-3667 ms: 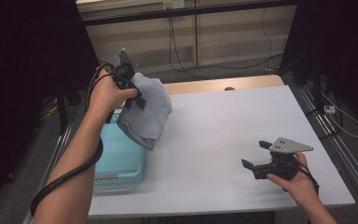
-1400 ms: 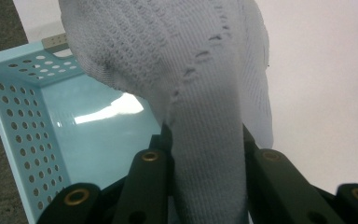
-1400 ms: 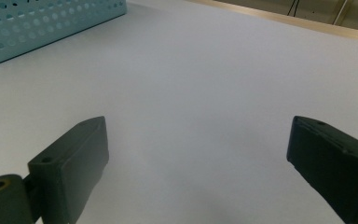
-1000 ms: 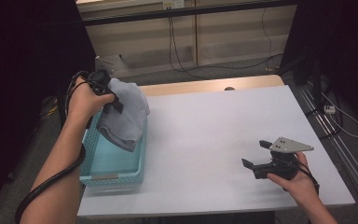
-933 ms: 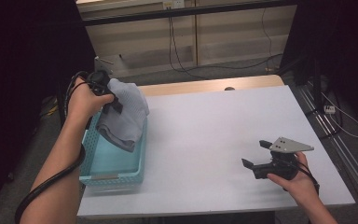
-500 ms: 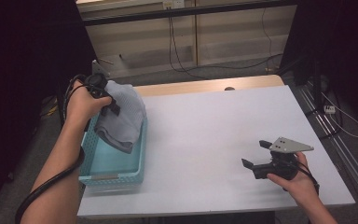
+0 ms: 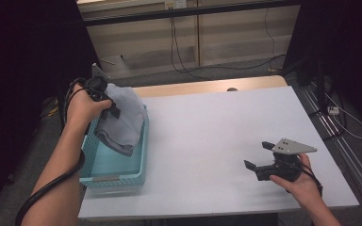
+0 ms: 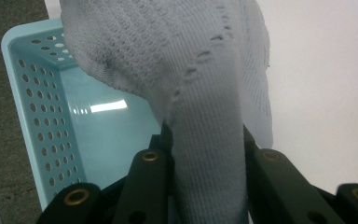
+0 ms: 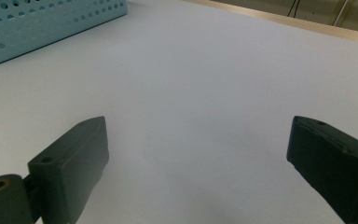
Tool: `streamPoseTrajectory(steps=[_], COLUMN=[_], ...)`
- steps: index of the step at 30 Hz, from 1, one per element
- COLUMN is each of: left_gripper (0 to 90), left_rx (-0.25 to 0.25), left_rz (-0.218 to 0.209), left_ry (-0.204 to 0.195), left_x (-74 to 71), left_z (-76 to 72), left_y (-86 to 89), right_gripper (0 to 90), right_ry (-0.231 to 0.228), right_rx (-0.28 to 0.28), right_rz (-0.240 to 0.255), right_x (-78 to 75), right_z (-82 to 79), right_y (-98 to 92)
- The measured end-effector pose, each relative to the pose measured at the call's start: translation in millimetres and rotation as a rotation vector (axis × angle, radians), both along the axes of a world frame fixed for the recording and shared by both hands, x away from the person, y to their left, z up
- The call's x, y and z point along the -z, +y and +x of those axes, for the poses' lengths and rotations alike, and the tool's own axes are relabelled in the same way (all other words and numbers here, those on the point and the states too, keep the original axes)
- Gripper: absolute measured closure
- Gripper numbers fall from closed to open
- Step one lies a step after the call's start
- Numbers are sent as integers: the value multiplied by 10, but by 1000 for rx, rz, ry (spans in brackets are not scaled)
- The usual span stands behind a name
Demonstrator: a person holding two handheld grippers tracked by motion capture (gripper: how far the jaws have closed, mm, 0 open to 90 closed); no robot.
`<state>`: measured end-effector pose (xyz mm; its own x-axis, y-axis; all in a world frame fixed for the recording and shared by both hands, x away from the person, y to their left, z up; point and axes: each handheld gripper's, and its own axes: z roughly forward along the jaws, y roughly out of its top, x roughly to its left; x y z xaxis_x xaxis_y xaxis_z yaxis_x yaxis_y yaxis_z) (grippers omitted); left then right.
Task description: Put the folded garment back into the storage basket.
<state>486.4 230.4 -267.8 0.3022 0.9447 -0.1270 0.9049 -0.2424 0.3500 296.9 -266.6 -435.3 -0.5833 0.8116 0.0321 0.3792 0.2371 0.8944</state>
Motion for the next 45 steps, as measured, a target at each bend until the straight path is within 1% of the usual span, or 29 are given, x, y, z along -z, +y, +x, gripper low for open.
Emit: streamPoseTrajectory(steps=[2,3,5,6,7,11,13,14,19,20,24,26,27,30,32,33,34,38,40,41,43,45], left_gripper=[746,746,746,746,746,746,746,746,746,746,746,746,746,746,746,746,746,746,746,746,746,746], left_rx=[-1,-5,-5,-11,-5,-18,-19,-23,-22,-31,-27,-26,-30,-31,-23,-23,-31,-30,-35,-32,-40,-37], left_rz=[-2,-2,-1,-2,0,-7,-2,-3,4,3,2,1,-4,-2,0,0,-3,-7,-5,-2,-6,-3], left_ry=[4,-1,7,1,5,6,10,4,16,12,19,15,18,19,33,33,22,31,28,36,37,46], left_x=[13,27,34,45,46,77,97,111,150,159,180,210,220,250,255,255,276,319,337,361,388,397], left_z=[3,2,3,2,4,3,2,1,4,2,0,-4,-6,-12,-15,-15,-25,-37,-40,-43,-46,-46], left_y=[20,22,35,40,53,75,83,84,117,118,138,141,138,138,148,148,149,171,171,183,191,203], right_gripper=[53,52,53,53,53,53,53,53,53,52,52,52,53,52,53,53,53,53,53,52,52,52], right_ry=[3,2,2,2,0,3,3,4,1,2,3,2,2,1,0,0,0,0,-1,-2,-1,0], right_rx=[0,-1,-2,-2,-2,1,-2,-3,-5,-4,-2,-4,-4,-5,-2,-1,-2,-2,-3,-1,-2,-4], right_rz=[0,-1,-2,-3,-2,-3,-3,-4,-5,-5,-6,-5,-5,-5,-6,-4,-4,-4,-5,-4,-3,-5], right_x=[5,6,5,5,5,8,11,11,9,8,9,10,9,5,3,4,5,3,2,3,5,8], right_z=[-1,-1,0,0,1,1,2,3,2,1,1,3,3,0,-1,0,0,-1,-1,0,0,1], right_y=[2,3,5,6,6,1,-1,0,5,5,3,6,7,9,5,3,2,4,5,4,3,4])
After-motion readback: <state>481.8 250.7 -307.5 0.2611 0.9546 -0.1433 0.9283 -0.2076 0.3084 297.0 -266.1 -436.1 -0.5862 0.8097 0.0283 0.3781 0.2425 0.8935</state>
